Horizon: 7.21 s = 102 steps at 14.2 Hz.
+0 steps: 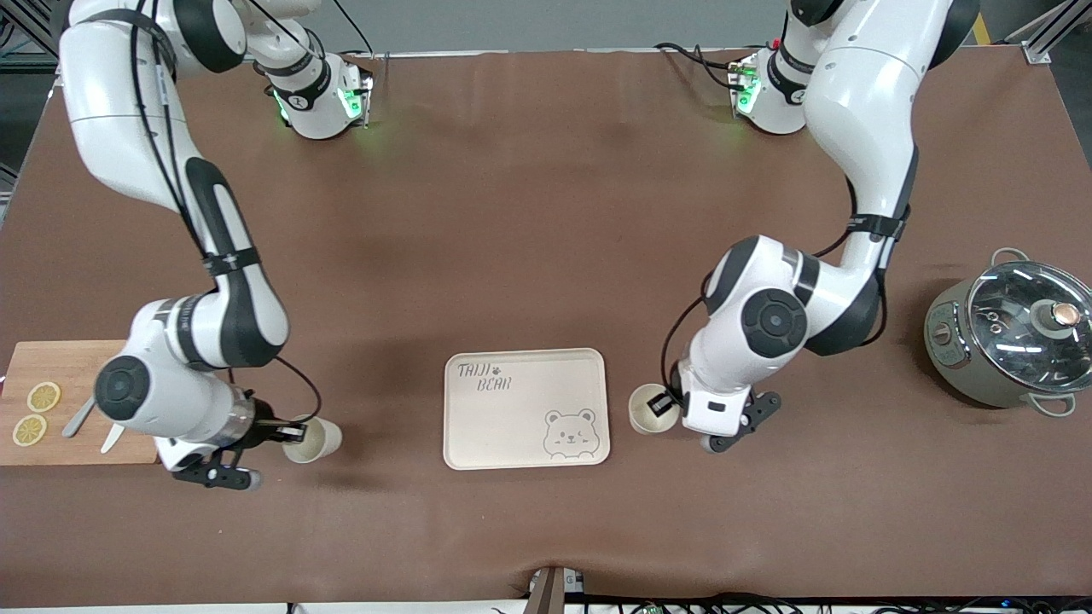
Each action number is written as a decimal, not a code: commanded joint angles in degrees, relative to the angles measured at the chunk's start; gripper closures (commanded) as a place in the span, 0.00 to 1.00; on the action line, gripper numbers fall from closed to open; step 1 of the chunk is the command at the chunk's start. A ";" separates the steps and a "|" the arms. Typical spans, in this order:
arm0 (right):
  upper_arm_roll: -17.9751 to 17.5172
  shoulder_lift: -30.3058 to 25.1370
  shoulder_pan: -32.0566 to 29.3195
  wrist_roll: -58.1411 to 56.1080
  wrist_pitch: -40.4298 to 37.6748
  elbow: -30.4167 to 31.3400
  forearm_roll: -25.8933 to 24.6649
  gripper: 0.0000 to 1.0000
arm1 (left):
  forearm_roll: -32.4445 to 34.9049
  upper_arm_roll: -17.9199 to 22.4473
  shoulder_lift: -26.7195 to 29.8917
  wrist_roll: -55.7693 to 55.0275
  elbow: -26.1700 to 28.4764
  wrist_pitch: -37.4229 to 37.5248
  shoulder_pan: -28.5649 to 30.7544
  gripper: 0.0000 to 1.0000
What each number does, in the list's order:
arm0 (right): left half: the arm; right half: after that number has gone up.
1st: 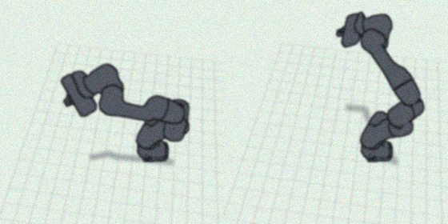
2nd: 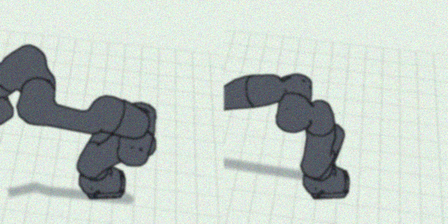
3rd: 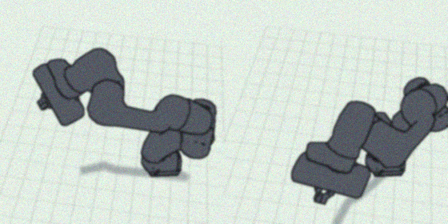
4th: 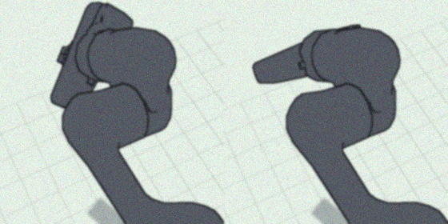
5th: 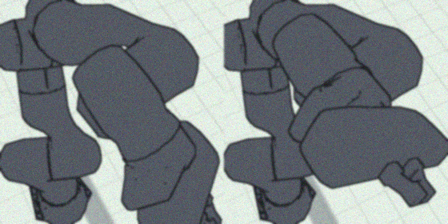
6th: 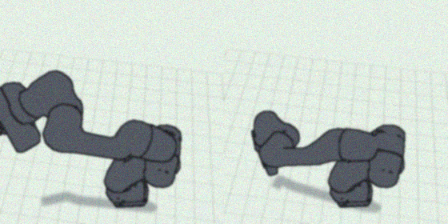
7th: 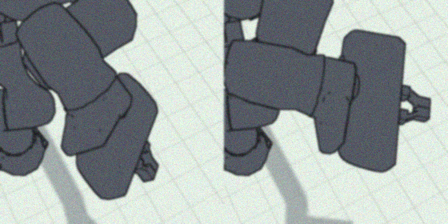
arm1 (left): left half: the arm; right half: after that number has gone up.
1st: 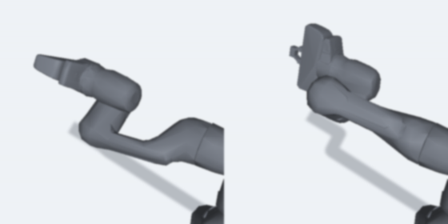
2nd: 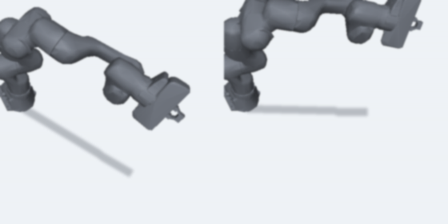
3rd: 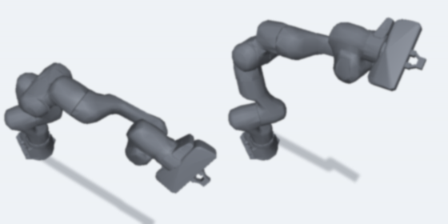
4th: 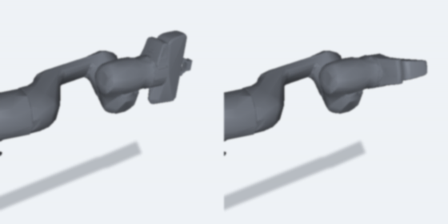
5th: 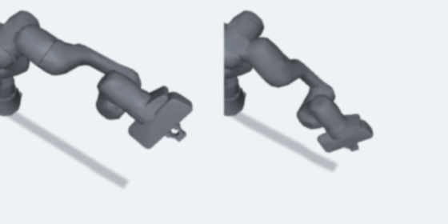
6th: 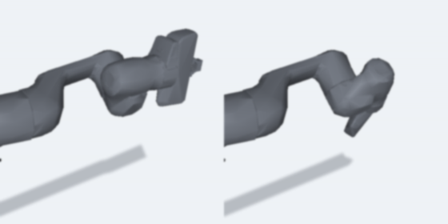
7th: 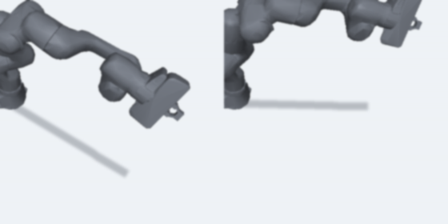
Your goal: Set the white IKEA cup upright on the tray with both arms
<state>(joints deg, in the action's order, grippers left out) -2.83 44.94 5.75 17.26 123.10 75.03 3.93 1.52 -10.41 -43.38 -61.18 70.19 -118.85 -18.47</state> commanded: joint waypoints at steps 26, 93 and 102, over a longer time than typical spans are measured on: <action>0.63 4.89 19.38 33.98 10.05 -0.94 0.03 1.00 | -1.08 1.01 -7.25 -7.20 0.39 -3.40 -8.77 0.29; 0.98 -52.32 -15.42 -25.61 -30.81 21.21 -2.00 0.00 | -0.11 1.63 37.23 56.61 7.68 28.50 25.85 0.00; 0.98 -52.23 -15.42 -26.13 -30.72 21.30 -1.47 0.00 | -0.11 1.71 37.05 56.52 7.77 28.50 25.85 0.00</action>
<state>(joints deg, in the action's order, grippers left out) -1.12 -6.81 -8.43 -8.26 92.79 96.54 1.85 2.18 -8.64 -7.52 -5.86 76.91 -90.76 6.90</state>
